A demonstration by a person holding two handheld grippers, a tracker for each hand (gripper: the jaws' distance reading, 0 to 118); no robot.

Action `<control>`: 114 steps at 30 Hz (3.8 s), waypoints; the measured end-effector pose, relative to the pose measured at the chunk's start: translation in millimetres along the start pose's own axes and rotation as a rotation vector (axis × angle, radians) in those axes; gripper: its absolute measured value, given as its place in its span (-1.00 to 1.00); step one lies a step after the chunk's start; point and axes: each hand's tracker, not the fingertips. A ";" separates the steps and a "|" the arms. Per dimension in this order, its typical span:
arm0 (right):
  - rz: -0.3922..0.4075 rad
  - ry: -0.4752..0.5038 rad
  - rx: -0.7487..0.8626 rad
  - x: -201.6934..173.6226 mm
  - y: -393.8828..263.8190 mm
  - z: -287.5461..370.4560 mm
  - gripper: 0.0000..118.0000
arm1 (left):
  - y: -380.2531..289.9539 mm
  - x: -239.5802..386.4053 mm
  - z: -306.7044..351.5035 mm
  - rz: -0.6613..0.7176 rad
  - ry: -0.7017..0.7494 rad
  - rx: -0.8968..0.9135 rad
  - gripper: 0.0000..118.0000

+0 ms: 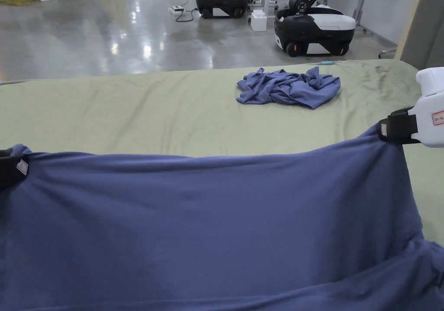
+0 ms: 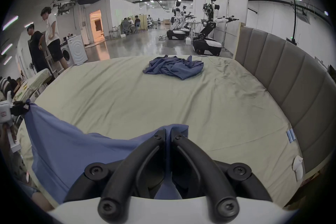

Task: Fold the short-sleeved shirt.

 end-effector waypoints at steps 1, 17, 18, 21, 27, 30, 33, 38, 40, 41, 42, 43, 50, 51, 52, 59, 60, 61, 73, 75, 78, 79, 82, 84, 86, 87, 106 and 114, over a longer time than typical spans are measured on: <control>0.012 0.001 0.000 -0.9 -5.8 7.2 -0.89 | -5.7 0.5 5.2 -0.015 0.000 -0.008 -0.99; 0.205 0.012 -0.170 -8.0 -194.5 105.7 -0.89 | -175.7 -9.5 81.1 -0.013 -0.085 -0.241 -0.99; 0.203 0.014 -0.165 -7.0 -204.5 105.5 -0.89 | -183.1 -11.0 82.0 0.025 -0.101 -0.256 -0.99; 0.105 -0.001 -0.194 9.4 -229.0 99.4 -0.89 | -203.3 -12.4 83.2 0.050 -0.108 -0.277 -0.99; 0.186 -0.087 -0.092 5.1 -263.9 85.9 -0.73 | -219.0 -20.1 85.0 0.136 -0.123 -0.219 -0.84; 0.194 -0.299 -0.068 7.2 -269.2 89.5 0.27 | -222.1 -22.3 94.2 0.165 -0.182 -0.196 -0.45; -0.042 -0.292 -0.096 24.8 -268.7 117.8 0.98 | -214.5 -19.0 118.2 0.136 -0.164 -0.312 0.88; -0.095 -0.117 0.101 -11.4 -265.3 203.8 -0.30 | -201.3 -37.7 208.7 0.389 -0.410 -0.073 0.59; -0.096 -0.097 0.193 -38.3 -264.3 235.1 -0.78 | -201.6 -43.6 232.0 0.391 -0.425 -0.036 -1.00; -0.104 -0.056 0.224 -47.8 -262.7 245.3 -0.81 | -202.7 -44.4 236.9 0.371 -0.365 -0.008 -1.00; -0.079 -0.011 0.229 -58.3 -258.6 253.5 -0.86 | -202.9 -49.1 236.2 0.368 -0.385 -0.031 -1.00; -0.042 0.006 0.238 -70.7 -254.3 261.2 -0.86 | -203.0 -57.5 230.3 0.387 -0.457 -0.075 -1.00; 0.098 0.086 0.266 -128.8 -210.6 280.5 -0.87 | -212.5 -146.0 113.4 0.655 -0.704 -0.263 -0.83; 0.110 0.082 0.268 -135.5 -204.4 282.1 -0.87 | -215.3 -156.6 93.6 0.700 -0.744 -0.314 -0.03; 0.121 0.075 0.277 -134.5 -202.3 279.2 -0.87 | -219.8 -167.5 73.9 0.756 -0.753 -0.356 0.71; 0.151 0.089 0.297 -154.9 -184.6 279.4 -0.87 | -214.9 -176.0 21.9 0.834 -0.825 -0.391 1.00; 0.152 0.095 0.292 -159.3 -183.6 276.1 -0.87 | -212.7 -169.0 17.0 0.781 -0.838 -0.400 1.00; 0.152 0.103 0.282 -161.6 -181.8 272.0 -0.87 | -208.8 -160.6 11.8 0.730 -0.851 -0.416 1.00; 0.165 0.177 0.252 -170.9 -182.3 251.2 -0.87 | -195.4 -104.8 -20.4 0.675 -0.752 -0.554 -0.92; 0.163 0.174 0.243 -168.6 -186.3 248.2 -0.87 | -204.1 -109.9 -28.5 0.756 -0.746 -0.629 -0.92; 0.147 0.171 0.231 -164.9 -191.2 247.7 -0.87 | -188.8 -113.6 -17.5 0.725 -0.745 -0.561 -0.92; 0.145 0.169 0.228 -163.0 -192.2 248.1 -0.87 | -195.2 -121.2 -18.5 0.711 -0.725 -0.547 -0.92; 0.145 0.156 0.233 -161.2 -192.0 251.4 -0.87 | -182.1 -143.7 -6.7 0.700 -0.680 -0.541 -0.92; 0.141 0.155 0.243 -161.9 -189.6 254.3 -0.87 | -170.3 -147.3 13.9 0.683 -0.668 -0.537 -0.92; 0.134 0.161 0.255 -161.0 -188.7 255.5 -0.87 | -160.5 -162.4 26.4 0.612 -0.565 -0.525 -0.92; 0.132 0.164 0.259 -161.0 -188.4 255.5 -0.87 | -158.7 -180.6 25.5 0.636 -0.537 -0.524 -0.92; 0.102 0.205 0.313 -143.2 -208.7 261.4 -0.87 | -44.6 -37.8 96.0 0.298 -0.398 -0.582 -0.92; 0.008 0.220 0.329 -121.0 -230.3 273.6 -0.87 | -85.7 64.7 12.9 0.281 -0.391 -0.736 -0.87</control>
